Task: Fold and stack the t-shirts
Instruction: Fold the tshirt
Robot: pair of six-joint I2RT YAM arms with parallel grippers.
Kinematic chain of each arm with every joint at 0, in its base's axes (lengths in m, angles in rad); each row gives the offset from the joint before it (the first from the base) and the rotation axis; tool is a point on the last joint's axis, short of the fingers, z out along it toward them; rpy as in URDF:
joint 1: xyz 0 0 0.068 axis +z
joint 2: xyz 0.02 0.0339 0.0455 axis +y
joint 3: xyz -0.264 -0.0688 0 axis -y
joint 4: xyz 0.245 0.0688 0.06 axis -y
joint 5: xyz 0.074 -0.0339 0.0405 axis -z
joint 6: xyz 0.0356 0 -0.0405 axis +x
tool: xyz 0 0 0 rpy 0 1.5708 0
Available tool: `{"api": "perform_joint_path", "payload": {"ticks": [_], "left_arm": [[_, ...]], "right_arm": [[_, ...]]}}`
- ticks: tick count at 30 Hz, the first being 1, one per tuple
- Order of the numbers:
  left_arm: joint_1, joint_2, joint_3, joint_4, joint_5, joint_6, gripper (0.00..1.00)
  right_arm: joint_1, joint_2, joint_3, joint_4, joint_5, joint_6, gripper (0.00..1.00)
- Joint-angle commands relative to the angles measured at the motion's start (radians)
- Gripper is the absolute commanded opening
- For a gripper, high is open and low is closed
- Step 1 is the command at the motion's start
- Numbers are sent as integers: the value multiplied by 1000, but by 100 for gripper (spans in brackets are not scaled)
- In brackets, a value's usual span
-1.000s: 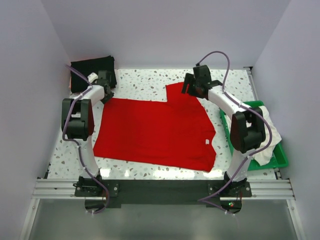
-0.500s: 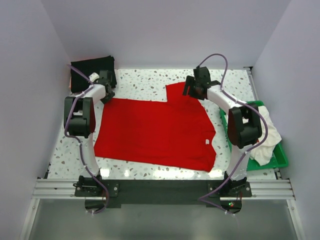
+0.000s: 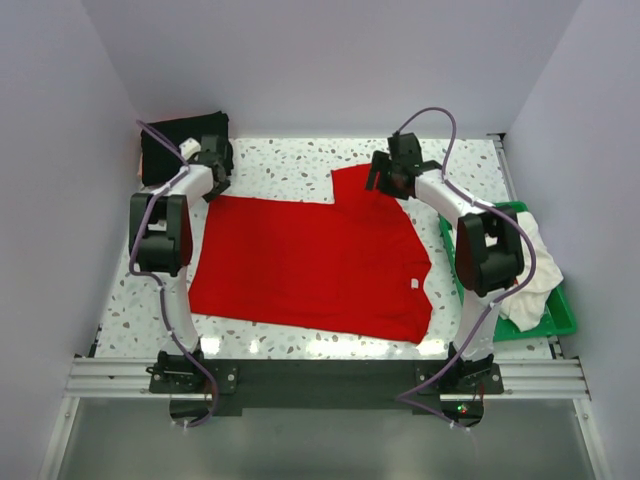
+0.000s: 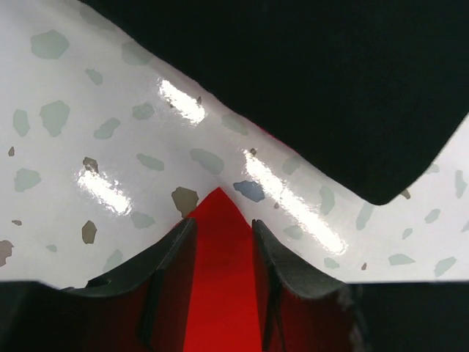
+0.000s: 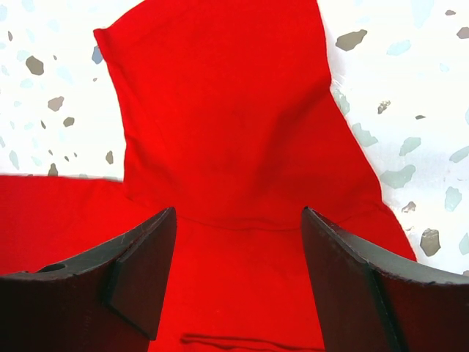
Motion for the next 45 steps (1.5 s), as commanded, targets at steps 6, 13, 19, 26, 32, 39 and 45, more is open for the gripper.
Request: {"api": "perform_joint_path", "payload": {"ticks": [6,13,19,26,32,39,45], "left_arm": [[-24,26,107,-18,-53,34,41],[-27,78,132,-60,-62,15,41],[-27,98,127,-88,-70,-10,42],[-27,113,124,-78,-56,-4,28],[-27,106,107,-69,-30,-1,5],[-27,57,49,-13,4,16,0],[-27,48,37,1,22,21,0]], "right_arm": [[-11,25,52,29,-15,-6,72],[-23,52,66,19,-24,-4,72],[-38,67,77,14,-34,-3,72],[-58,111,107,3,-43,0,72],[-86,202,190,-4,-46,-22,73],[-86,332,363,-63,87,-91,74],[-86,386,461,-66,173,-125,73]]}}
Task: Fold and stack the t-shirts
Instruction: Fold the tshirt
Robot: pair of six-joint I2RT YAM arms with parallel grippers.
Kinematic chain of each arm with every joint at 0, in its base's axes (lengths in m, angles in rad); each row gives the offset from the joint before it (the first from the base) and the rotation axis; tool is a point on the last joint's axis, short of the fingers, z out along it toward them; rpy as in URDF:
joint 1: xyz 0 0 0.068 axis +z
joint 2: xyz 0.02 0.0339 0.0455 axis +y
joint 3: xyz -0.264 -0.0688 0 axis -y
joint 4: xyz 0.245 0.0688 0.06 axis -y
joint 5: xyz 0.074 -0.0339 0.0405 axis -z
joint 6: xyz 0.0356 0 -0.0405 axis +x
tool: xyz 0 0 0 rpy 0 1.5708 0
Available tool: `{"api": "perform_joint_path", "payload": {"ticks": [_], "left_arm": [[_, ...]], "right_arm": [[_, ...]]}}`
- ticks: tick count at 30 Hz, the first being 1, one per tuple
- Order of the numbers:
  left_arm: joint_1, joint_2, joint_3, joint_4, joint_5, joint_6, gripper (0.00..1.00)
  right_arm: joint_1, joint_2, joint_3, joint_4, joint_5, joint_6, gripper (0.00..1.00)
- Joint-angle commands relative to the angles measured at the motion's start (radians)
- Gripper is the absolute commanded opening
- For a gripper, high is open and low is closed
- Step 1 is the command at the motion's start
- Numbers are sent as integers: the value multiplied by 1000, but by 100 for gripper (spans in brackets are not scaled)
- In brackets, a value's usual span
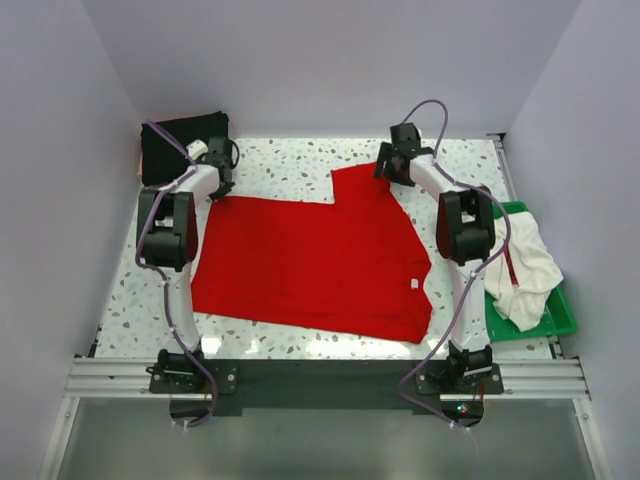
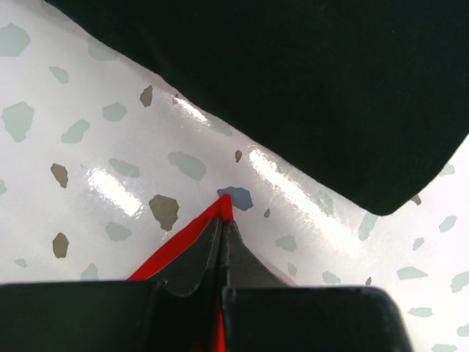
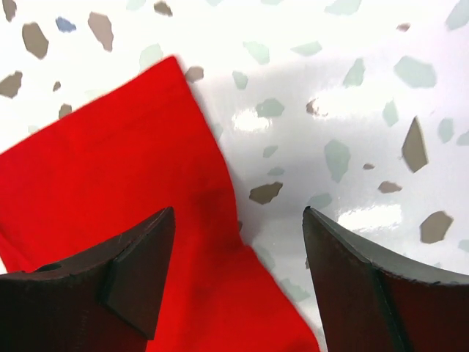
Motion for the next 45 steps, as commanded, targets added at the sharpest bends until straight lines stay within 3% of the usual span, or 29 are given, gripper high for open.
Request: {"api": "perform_joint_path", "payload": {"ticks": [1,14,19,26,29,45], "left_arm": [[-1,-28,-25,14,47,8,0],[4,-34,-58,49,58,20,0],[4,-38,-65,58,62,21,0],[13,-71,-97,93,61,15,0],[25,-81,-105,99,64,8,0],[75,-130,-114,213,117,17,0]], "right_arm": [[2,19,102,-9,83,-46,74],[71,226,373,-98,138,-101,68],[85,247,373,-107,135,-84,52],[85,198,337,-106,152,-55,9],[85,177,357,-104,157,-67,0],[76,49,443,-64,147,-130,0]]}}
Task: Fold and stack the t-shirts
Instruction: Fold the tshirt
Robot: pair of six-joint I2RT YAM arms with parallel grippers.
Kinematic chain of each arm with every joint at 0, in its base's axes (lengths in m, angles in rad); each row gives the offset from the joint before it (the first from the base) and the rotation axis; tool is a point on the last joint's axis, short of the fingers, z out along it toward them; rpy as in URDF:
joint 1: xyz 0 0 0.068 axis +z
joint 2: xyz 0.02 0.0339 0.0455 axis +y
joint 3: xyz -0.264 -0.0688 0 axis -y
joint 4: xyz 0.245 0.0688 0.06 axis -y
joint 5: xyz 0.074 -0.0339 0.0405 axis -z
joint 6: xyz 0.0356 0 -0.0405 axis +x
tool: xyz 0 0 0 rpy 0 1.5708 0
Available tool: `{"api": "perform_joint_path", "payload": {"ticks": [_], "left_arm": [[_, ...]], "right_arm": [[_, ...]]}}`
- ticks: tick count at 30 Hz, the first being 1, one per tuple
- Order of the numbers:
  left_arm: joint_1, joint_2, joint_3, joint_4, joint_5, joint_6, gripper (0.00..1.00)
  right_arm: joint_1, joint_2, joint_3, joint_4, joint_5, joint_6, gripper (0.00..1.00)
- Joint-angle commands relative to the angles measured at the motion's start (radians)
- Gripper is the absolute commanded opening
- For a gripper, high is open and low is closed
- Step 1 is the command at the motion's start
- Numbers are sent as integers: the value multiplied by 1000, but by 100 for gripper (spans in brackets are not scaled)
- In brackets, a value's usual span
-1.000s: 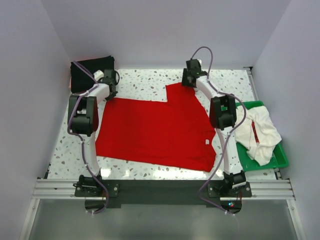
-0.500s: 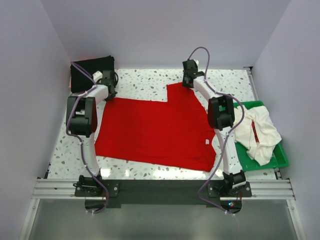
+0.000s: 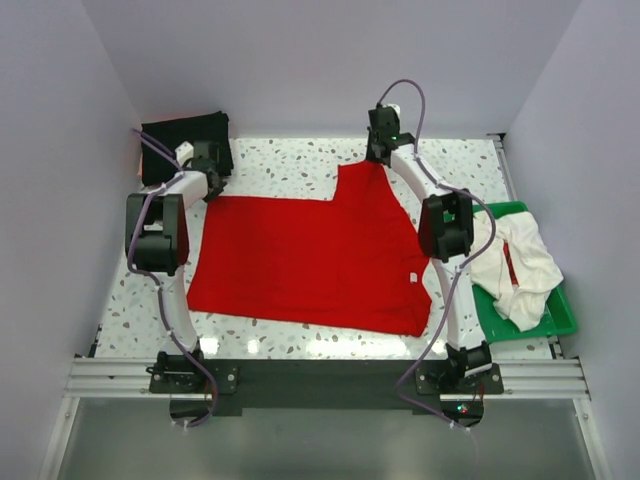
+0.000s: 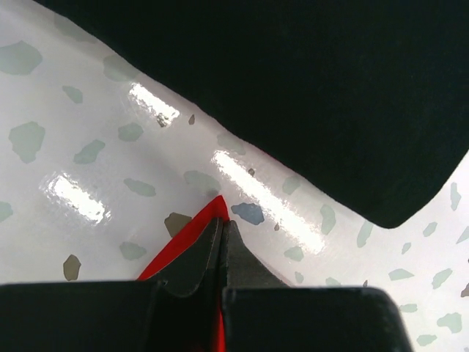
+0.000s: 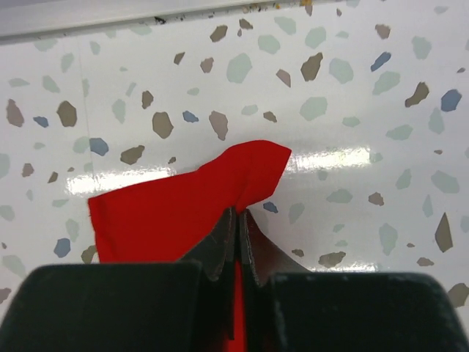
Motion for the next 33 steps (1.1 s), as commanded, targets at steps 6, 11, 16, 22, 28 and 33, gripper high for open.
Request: {"api": "perform_joint_path", "payload": {"ticks": [6,11,16,22,28,33], "left_arm": [[11,-70,15,88,35,26,0],[39,-99,6,116,63,38,0],[54,-142,-29,142,103,52,0],[62,-222,-103,147,144,55,0],[66,-314,-218,137,164,37,0],[82,-372,-302,119,202,3,0]], "right_arm": [[-13,-195,-9,28,6,-37,0],[-11,-298,-135,63,11,-32,0],[-11,-425,-296,74,3,-12,0],[-11,-588,-510,86,2,29,0],[-5,-763,-777,124,-46,114,0],[32,-927,-983,138,-52,164,0]]}}
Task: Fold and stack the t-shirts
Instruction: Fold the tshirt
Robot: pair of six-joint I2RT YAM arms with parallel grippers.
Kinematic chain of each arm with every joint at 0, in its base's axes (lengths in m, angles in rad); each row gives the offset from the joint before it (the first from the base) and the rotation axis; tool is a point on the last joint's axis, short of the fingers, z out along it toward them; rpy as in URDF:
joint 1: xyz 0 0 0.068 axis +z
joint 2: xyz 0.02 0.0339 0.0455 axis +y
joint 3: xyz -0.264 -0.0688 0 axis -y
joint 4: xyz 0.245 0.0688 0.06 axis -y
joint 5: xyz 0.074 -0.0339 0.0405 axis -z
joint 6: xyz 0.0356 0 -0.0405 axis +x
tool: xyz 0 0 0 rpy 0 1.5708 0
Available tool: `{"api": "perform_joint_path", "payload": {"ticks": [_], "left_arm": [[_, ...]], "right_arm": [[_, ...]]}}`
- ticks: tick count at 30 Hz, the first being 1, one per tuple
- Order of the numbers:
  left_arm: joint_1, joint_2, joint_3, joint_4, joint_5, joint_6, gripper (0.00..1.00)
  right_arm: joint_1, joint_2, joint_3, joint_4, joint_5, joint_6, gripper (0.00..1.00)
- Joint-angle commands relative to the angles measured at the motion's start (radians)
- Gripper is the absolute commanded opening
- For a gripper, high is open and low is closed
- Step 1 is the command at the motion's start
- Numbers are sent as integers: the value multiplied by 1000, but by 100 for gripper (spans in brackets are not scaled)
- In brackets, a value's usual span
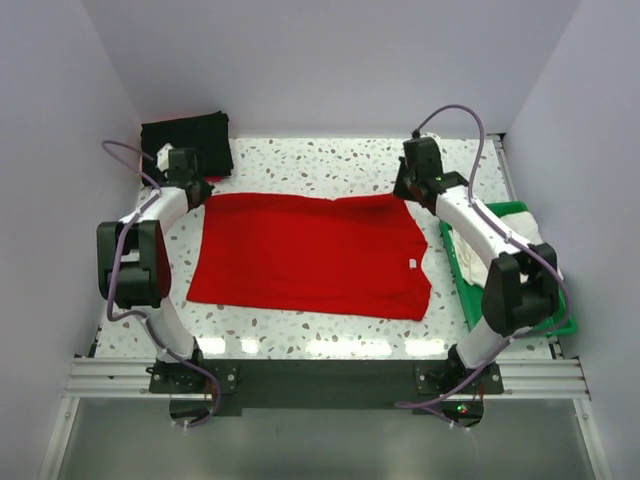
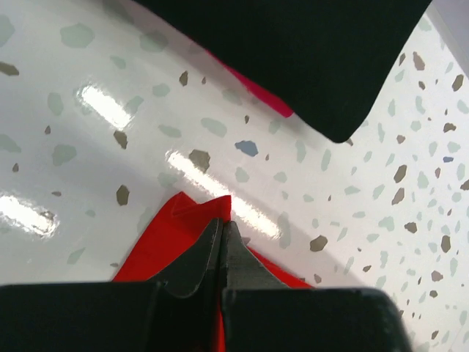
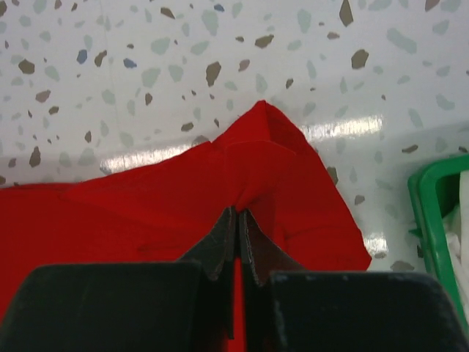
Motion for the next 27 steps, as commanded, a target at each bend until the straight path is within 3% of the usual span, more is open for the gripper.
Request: {"api": "perform_joint_path", "payload": {"ticks": [1,12,27], "left_arm": [[24,-71,-52,14,44,-25,0],[38,-165,-150,-50,61,-31,0],[38,-260,-269,-99,53,-30,0]], "right_arm": [[31,-123,-105,51,-1,71,0],[133,-358,-344,3,44,115,0],[145,-533,-492,-57,2,124,0]]}}
